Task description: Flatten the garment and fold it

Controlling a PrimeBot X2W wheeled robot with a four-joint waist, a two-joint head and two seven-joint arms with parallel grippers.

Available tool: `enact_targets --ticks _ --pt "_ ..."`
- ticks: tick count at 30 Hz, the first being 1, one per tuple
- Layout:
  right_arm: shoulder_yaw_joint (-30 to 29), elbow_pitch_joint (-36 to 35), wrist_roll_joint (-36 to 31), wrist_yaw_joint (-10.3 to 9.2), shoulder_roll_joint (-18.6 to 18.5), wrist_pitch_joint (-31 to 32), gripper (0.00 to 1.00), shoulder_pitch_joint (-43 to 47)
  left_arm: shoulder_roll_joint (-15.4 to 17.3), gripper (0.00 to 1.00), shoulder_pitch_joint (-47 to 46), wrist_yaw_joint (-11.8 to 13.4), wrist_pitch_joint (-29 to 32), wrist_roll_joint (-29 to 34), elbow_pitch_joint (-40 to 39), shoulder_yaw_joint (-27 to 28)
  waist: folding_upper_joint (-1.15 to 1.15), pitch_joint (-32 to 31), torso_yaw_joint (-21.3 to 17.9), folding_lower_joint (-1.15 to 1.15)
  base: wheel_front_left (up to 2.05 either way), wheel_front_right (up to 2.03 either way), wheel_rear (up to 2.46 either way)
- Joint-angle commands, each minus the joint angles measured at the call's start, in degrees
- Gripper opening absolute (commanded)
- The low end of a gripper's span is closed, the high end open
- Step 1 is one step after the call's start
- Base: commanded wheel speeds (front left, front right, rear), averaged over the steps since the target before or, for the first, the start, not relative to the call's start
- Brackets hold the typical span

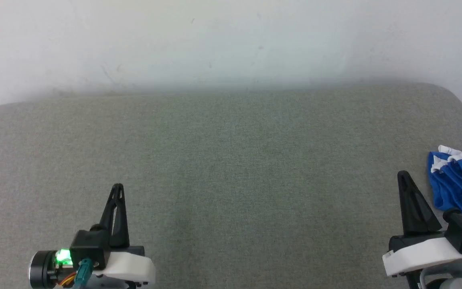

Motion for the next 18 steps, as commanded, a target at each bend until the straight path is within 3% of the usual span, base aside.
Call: enact_targets --ticks 1,18 --pt "0.1 -0.1 -0.5 -0.03 0.1 0.5 0.0 -0.6 -0.4 0.0 -0.7 -0.5 0.5 0.4 0.3 0.4 0.0 0.0 0.0 0.0 0.0 0.0 0.0" --pt "0.8 -0.2 -1.5 -0.05 0.2 2.5 0.0 -0.9 -1.1 0.0 -1.2 -1.9 2.5 0.7 0.6 1.2 0.0 -0.2 0.1 0.0 0.0 0.0 0.0"
